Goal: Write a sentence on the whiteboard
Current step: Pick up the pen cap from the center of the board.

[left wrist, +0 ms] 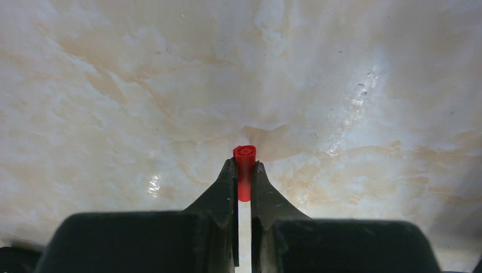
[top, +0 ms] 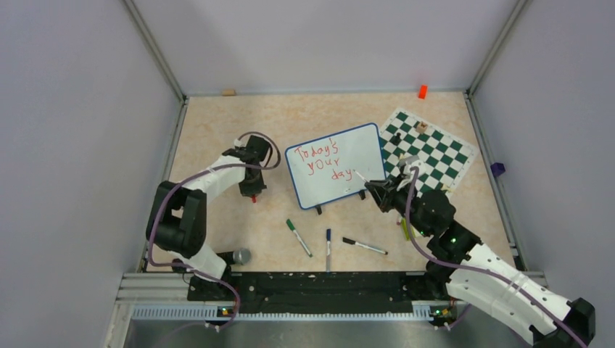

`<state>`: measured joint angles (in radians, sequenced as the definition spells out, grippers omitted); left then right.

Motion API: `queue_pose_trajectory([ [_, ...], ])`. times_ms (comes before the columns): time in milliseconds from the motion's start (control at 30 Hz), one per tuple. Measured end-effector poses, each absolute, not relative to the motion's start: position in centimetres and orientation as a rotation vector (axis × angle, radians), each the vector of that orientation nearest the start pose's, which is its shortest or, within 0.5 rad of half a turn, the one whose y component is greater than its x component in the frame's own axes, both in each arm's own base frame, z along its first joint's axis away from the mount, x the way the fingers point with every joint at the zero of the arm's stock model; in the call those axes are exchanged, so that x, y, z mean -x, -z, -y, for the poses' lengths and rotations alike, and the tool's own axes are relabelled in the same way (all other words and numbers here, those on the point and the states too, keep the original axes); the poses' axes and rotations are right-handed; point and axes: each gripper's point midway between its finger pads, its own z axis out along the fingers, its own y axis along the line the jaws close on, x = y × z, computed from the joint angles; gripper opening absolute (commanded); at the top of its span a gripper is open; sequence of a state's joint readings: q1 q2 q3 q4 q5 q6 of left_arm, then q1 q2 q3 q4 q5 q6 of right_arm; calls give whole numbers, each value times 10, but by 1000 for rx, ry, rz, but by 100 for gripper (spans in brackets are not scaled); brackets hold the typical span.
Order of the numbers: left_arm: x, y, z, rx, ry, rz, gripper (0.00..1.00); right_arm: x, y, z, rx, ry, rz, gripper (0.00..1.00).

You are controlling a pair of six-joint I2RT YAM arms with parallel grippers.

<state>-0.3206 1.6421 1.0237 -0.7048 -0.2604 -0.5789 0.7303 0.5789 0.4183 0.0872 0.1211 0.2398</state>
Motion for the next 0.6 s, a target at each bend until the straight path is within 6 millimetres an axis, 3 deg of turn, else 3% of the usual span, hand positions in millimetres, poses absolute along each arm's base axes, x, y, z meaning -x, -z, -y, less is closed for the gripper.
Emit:
queue_pose_trajectory([
  [200,-303,-65,62,347,-208,-2622,0,-229,-211,-193,337,-640,-1681,0],
  [400,-299,-86,55,294,-183,-2512,0,-230,-200,-197,358,-637,-1718,0],
  [600,-298,-138,62,220,-19,-2303,0,-228,-195,-202,385,-653,-1737,0],
])
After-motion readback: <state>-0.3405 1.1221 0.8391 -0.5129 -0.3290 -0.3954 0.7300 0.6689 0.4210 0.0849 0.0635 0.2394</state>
